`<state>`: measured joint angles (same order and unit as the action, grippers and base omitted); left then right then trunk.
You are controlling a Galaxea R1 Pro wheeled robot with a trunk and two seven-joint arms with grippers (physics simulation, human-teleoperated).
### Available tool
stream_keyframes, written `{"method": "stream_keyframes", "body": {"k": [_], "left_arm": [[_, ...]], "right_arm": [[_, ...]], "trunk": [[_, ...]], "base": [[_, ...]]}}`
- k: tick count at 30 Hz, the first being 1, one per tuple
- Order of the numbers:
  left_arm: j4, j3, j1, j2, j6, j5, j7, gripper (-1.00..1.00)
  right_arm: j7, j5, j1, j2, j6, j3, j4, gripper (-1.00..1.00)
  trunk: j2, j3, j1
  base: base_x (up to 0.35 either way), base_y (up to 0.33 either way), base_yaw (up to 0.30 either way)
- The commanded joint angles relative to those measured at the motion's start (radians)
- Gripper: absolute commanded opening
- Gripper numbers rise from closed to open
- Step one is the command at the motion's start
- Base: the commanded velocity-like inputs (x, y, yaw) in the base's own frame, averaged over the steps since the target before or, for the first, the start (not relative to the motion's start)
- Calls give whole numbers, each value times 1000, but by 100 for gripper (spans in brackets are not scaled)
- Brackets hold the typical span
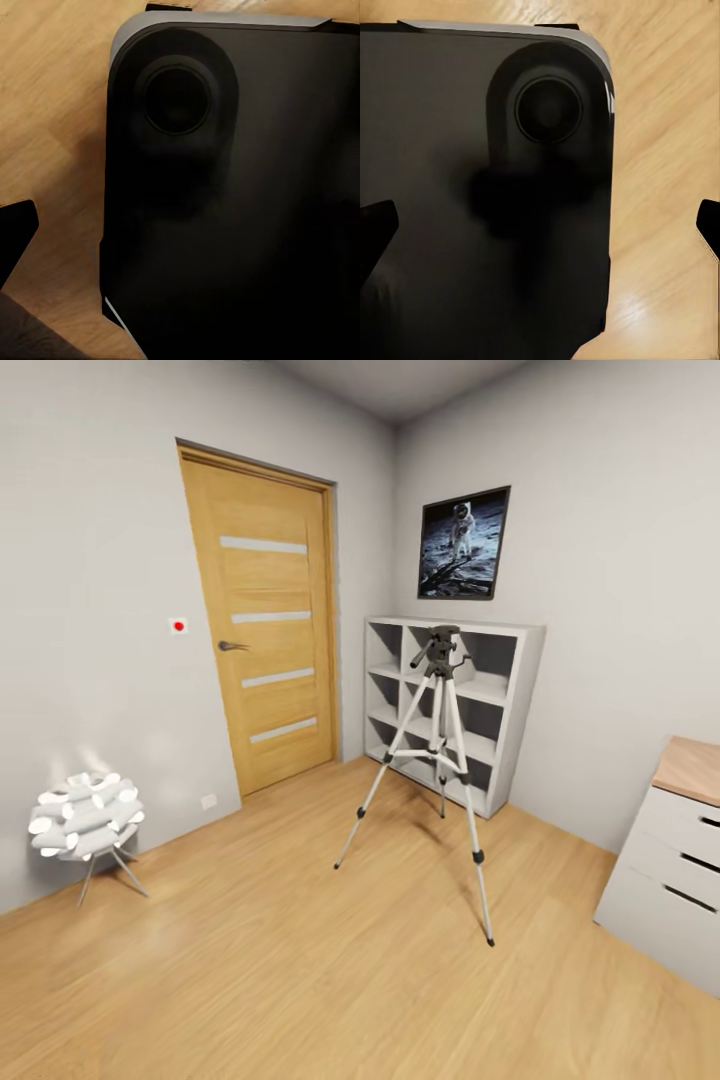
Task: Attach the digital camera to the camera tripod in the bedroom.
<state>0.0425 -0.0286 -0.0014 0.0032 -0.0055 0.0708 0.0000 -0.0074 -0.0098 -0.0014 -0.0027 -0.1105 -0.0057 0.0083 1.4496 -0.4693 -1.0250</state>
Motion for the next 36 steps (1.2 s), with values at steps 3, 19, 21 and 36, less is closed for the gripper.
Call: {"method": "stream_keyframes", "body": {"k": [3, 19, 21, 36], "left_arm": [[0, -2, 0, 0, -1, 7, 0, 100], [0, -3, 0, 1, -1, 7, 0, 100], [0, -3, 0, 1, -1, 7, 0, 100], [0, -3, 0, 0, -1, 7, 0, 100]], "right_arm": [[-1, -1, 0, 0, -5, 0, 1, 100], [-1, -1, 0, 0, -5, 0, 1, 100], [-1, -1, 0, 0, -5, 0, 1, 100], [-1, -1, 0, 0, -5, 0, 1, 100]], "trunk": [[0, -1, 0], [0, -1, 0], [0, -1, 0], [0, -1, 0]], "base": [[0, 0, 260], [0, 0, 260], [0, 0, 259], [0, 0, 255]]}}
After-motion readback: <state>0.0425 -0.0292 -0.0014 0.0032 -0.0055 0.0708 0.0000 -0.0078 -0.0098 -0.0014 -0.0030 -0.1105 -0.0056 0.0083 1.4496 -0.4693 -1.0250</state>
